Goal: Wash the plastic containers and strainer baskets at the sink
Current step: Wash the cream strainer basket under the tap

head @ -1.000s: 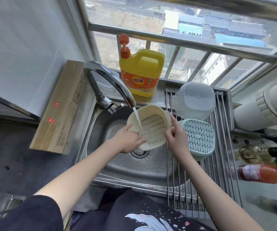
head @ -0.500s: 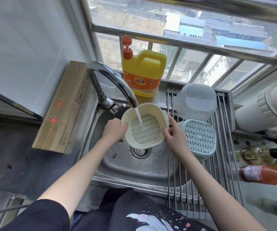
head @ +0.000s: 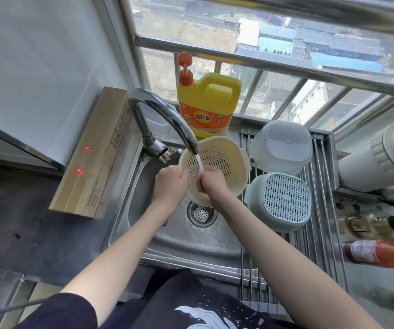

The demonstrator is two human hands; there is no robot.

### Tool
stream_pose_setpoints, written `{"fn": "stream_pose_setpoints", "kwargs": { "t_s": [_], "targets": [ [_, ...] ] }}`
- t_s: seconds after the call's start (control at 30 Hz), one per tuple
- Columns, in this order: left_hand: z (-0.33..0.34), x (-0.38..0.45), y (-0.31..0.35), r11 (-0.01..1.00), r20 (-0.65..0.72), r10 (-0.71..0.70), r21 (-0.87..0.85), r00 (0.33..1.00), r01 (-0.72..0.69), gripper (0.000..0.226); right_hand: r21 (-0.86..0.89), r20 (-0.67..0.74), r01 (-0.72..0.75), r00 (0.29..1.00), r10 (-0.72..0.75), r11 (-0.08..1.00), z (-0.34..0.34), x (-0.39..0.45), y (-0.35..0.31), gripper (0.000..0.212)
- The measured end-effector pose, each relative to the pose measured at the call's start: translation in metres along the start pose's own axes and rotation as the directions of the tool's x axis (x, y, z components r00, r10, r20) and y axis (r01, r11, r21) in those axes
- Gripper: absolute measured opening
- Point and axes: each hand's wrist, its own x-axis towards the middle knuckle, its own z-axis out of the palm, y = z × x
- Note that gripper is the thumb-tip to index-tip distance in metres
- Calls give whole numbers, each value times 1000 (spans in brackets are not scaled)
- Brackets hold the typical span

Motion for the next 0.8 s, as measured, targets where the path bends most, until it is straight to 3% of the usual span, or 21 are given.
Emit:
{"fn": "stream_pose_setpoints", "kwargs": {
  "t_s": [0.07,0.17,0.23,0.27,0.37,0.43,0.5,0.53,0.6,0.63,0.67,0.7,0.73,0.8],
  "targets": [
    [-1,-4,2,1000,-12,14,-16,1000,-14,51,-206,-28,7,1000,-13,979,0,7,-2,32],
    [-1,-8,5,999,34,-3,-45,999,4,49,-466,-105,232,944,-313,854,-5,10,-1,24],
    [-1,-12,3,994,59,-40,-94,997,45,49,-698,-141,279,850,-508,660,-13,9,4,16],
    [-1,-14,1,990,56,-60,-127,997,66,51,-794,-108,241,847,-521,558,-16,9,9,32],
    [1,-15,0,974,24,-127,-185,992,129,56,-893,196,277,949,-247,355,-9,10,28,72],
    [3,-17,-2,965,18,-165,-203,986,165,51,-862,433,444,896,-101,244,-8,8,35,80],
    [5,-19,-9,959,12,-181,-217,983,179,43,-782,600,597,799,-45,179,-19,7,32,82],
    [5,-19,-12,958,16,-180,-224,984,179,41,-759,642,641,766,-33,110,-25,4,28,82],
    [5,-17,-13,960,30,-167,-223,985,170,43,-795,605,606,790,-97,-27,-33,3,27,77],
    [5,-15,-12,962,35,-158,-221,987,162,44,-851,514,526,835,-194,9,-33,6,29,75],
    [4,-13,-11,965,34,-145,-217,989,149,46,-897,371,422,882,-292,136,-32,8,29,75],
    [3,-11,-8,968,33,-133,-212,991,137,48,-904,215,315,919,-330,289,-30,11,28,76],
    [3,-11,-6,969,31,-123,-211,992,127,51,-898,127,242,942,-312,367,-28,14,27,76],
    [2,-11,-5,970,19,-116,-211,993,118,51,-926,192,254,954,-230,279,-22,12,27,81]
  ]
}}
